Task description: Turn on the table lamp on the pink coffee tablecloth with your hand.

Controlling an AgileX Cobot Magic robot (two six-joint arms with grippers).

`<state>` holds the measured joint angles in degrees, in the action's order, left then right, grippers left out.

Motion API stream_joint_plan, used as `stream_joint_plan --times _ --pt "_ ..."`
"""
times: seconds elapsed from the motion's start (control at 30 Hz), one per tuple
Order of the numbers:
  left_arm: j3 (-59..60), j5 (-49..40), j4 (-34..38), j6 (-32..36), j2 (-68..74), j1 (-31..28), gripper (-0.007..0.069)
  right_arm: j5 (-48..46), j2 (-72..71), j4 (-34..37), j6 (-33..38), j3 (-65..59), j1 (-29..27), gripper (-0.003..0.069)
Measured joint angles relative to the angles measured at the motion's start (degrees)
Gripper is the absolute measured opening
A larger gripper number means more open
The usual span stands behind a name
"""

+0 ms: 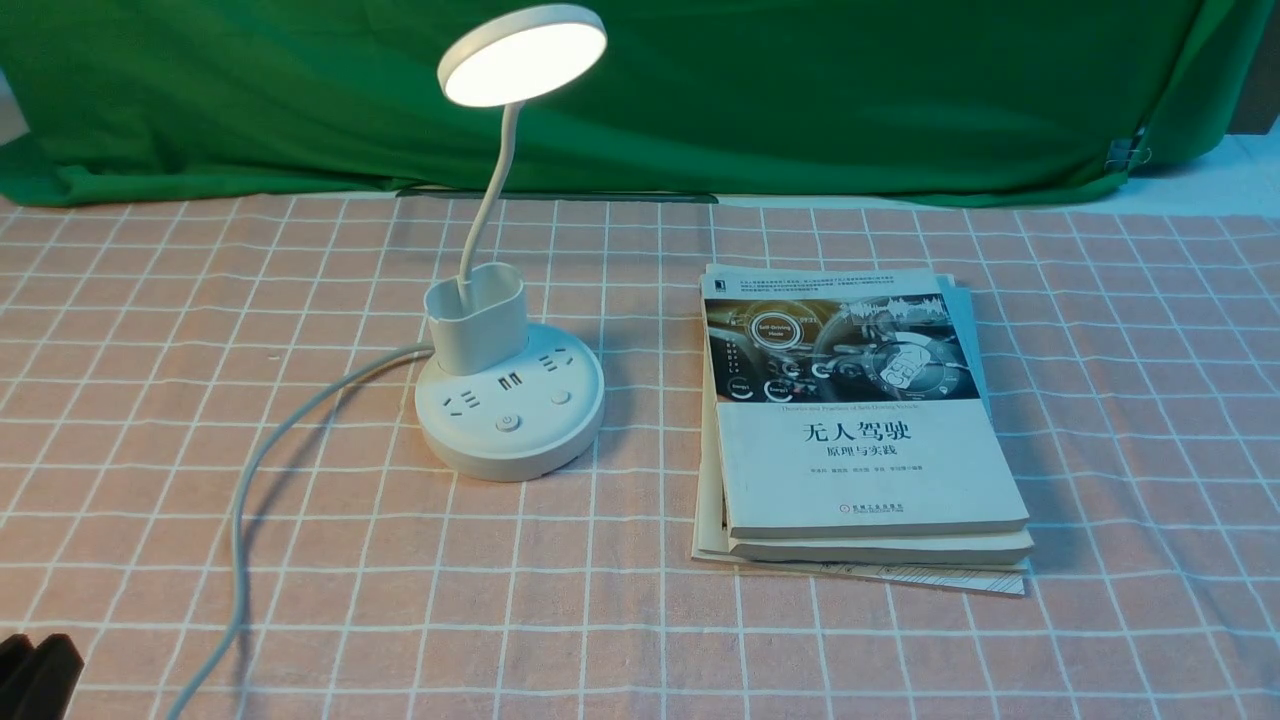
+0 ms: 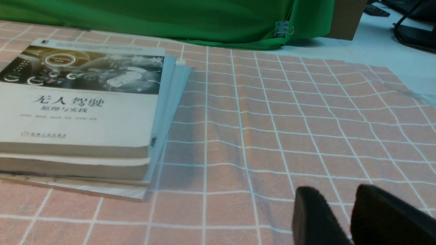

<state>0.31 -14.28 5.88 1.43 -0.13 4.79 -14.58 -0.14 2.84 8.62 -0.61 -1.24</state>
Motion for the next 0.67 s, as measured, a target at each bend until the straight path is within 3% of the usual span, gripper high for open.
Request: stream_joint_plan --times 0.67 --pt "0.0 0.0 0.0 0.0 0.0 0.0 0.0169 -0.1 0.0 0.0 0.0 0.0 0.0 0.024"
